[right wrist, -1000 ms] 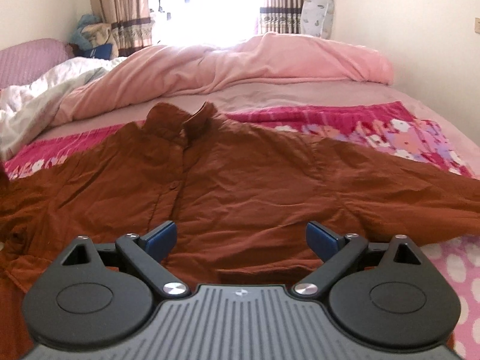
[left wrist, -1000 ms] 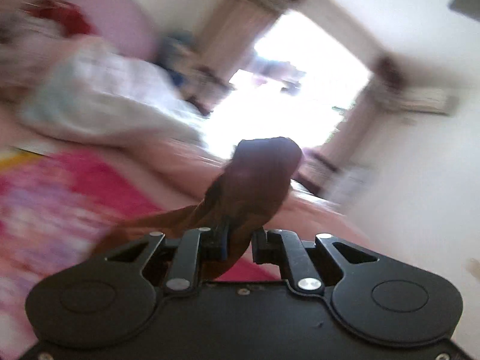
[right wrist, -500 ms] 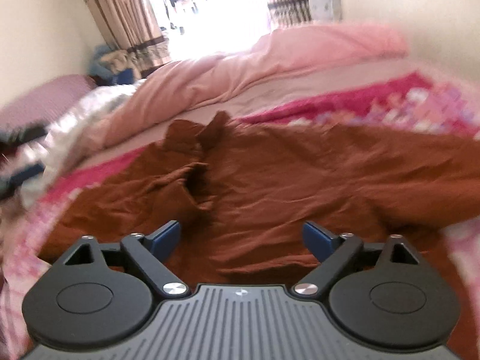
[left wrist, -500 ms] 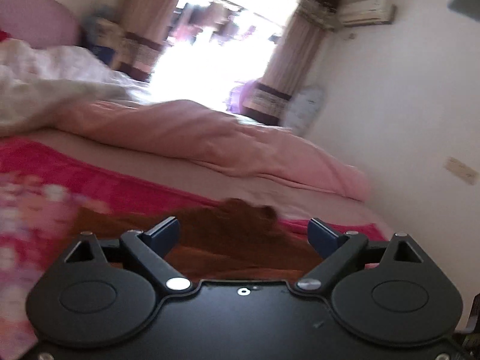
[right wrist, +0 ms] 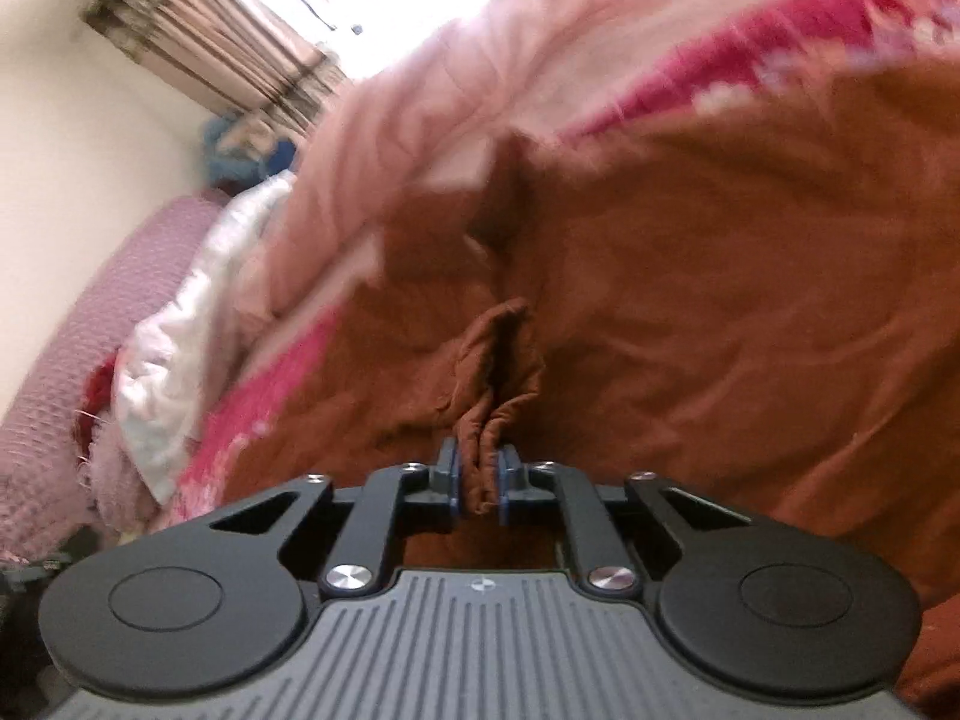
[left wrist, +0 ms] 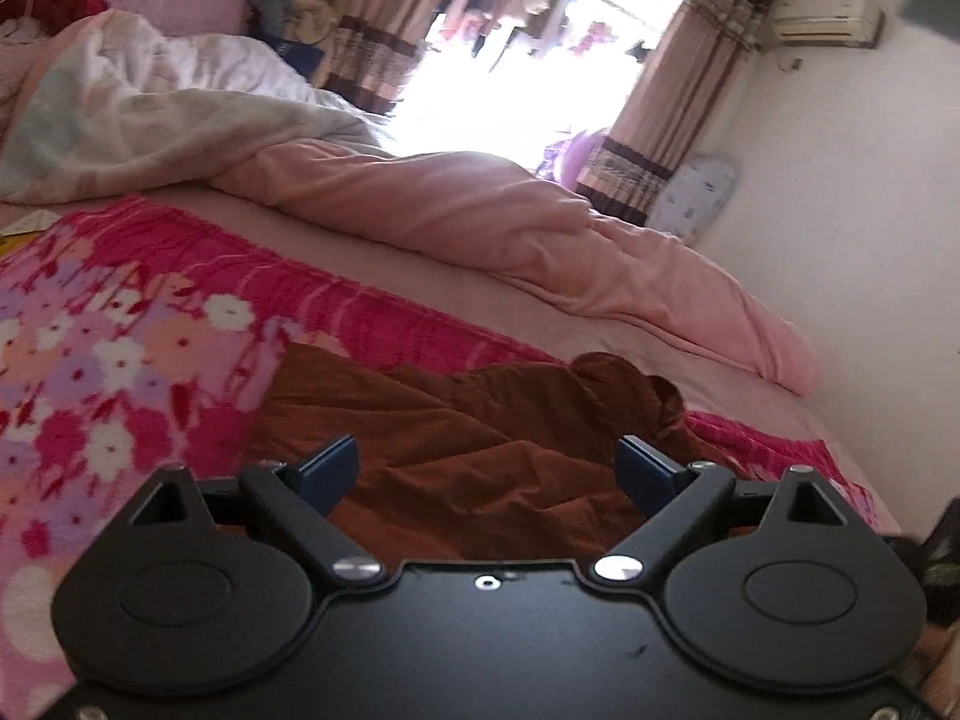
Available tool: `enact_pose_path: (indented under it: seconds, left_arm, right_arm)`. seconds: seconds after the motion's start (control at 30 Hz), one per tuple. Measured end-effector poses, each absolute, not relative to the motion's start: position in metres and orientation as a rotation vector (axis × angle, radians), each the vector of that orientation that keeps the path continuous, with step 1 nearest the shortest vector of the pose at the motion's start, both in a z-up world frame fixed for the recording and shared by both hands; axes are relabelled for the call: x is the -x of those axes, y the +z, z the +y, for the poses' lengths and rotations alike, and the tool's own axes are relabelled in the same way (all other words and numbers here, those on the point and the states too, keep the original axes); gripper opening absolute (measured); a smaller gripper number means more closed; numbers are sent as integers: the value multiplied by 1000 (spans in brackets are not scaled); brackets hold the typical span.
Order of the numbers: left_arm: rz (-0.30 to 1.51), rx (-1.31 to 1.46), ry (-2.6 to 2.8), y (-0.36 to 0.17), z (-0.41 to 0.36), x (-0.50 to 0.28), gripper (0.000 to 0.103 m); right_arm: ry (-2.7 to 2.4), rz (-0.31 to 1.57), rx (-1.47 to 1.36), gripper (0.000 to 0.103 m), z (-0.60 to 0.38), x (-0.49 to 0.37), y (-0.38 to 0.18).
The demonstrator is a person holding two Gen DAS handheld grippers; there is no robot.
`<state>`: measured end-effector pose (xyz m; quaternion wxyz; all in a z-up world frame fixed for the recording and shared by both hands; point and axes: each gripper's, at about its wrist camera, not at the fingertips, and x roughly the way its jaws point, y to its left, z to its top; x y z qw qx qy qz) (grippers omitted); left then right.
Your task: Fold large clothes
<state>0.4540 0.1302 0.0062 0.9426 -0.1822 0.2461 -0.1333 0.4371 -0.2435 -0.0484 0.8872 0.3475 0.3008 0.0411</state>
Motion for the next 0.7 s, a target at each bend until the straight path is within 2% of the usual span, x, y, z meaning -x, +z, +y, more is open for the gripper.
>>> enact_pose_path:
  seconds: [0.13,0.23,0.3,0.33,0.37,0.4,0.47,0.7]
  left_arm:
    - [551,329,-271,-9,112,-466,94]
    - [644,264,-192,-36,102,-484,94]
    - [701,223,-149,-57,101,-496,93]
    - [713,218,-153,-64,102,-499,93]
    - [702,203,-160,-69,102,-499,93]
    - [691,185,-166,-69,101,-497,93]
    - [684,170,-176,-61,99,-492,93]
    - [601,208,-258,-12,94,-476,94]
  right_arm:
    - [102,508,-683,10,-248,-402,-19]
    - [79,570,-639,12,-253,-407,-33]
    - [32,670,-627,15,-257,-422,-57]
    - [10,711,-625,24,-259,-426,-69]
    - [2,710,-644,26,-264,-425,-78]
    - [19,681,-684,27,-269,-419,-81]
    - [-1,656,-731,44,-277,-409,-77]
    - [14,514,-581,46,-252,-382,-31]
